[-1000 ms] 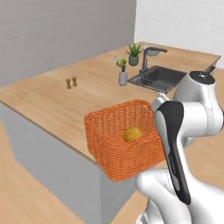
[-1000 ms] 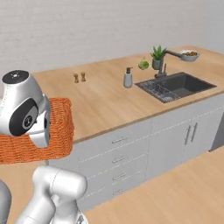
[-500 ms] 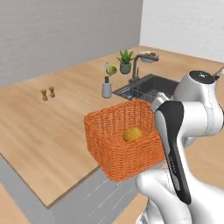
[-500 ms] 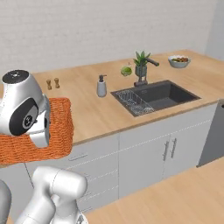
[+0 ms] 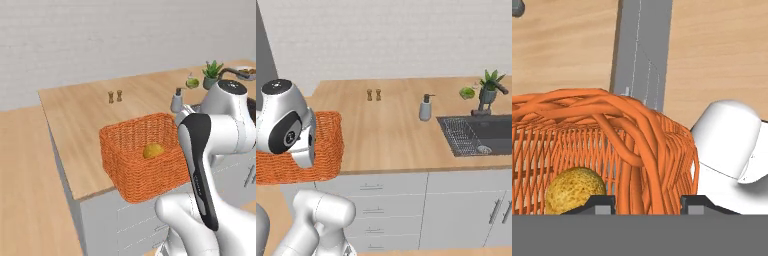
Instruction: Open the cabinet, pick up the bread from the cabinet and place it in the basket. Then move the basket to the dining counter.
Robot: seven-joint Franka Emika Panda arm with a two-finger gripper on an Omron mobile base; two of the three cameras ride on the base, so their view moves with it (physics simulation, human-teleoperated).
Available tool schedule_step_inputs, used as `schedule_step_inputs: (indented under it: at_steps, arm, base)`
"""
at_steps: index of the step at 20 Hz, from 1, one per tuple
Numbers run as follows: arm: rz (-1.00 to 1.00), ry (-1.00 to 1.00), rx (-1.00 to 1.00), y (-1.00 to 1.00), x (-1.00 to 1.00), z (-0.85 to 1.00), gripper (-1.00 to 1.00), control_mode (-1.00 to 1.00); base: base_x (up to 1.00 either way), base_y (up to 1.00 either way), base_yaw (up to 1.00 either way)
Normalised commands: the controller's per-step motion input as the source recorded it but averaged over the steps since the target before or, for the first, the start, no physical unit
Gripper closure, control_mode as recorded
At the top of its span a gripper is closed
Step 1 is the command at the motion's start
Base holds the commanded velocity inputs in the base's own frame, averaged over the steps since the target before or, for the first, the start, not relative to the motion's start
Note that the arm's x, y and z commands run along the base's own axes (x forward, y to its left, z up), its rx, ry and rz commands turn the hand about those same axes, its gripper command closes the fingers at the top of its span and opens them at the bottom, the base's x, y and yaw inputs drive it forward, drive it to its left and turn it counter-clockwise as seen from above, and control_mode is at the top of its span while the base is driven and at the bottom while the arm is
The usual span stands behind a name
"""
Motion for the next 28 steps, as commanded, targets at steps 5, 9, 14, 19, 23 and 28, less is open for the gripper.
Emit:
schedule_step_inputs:
  at_steps: [5, 9, 14, 19, 23, 28]
  arm:
    - [0.00, 0.00, 0.00, 0.00, 0.00, 0.00, 1.00, 1.00]
    - [0.00, 0.00, 0.00, 0.00, 0.00, 0.00, 1.00, 1.00]
    - [0.00, 0.00, 0.00, 0.00, 0.00, 0.00, 1.00, 1.00]
    - [0.07, 0.00, 0.05, -0.34, 0.62, 0.00, 1.00, -1.00]
    - [0.01, 0.00, 0.05, -0.82, 0.94, -0.30, 1.00, -1.00]
    - [-0.16, 0.00, 0.00, -0.37, 1.00, -0.57, 1.00, -1.00]
  base:
    - [0.32, -0.16, 0.47]
    - [0.32, -0.07, 0.14]
    - [0.80, -0.10, 0.09]
    - [0.16, -0.02, 0.02]
    - [0.00, 0.00, 0.00]
    - [0.00, 0.00, 0.00]
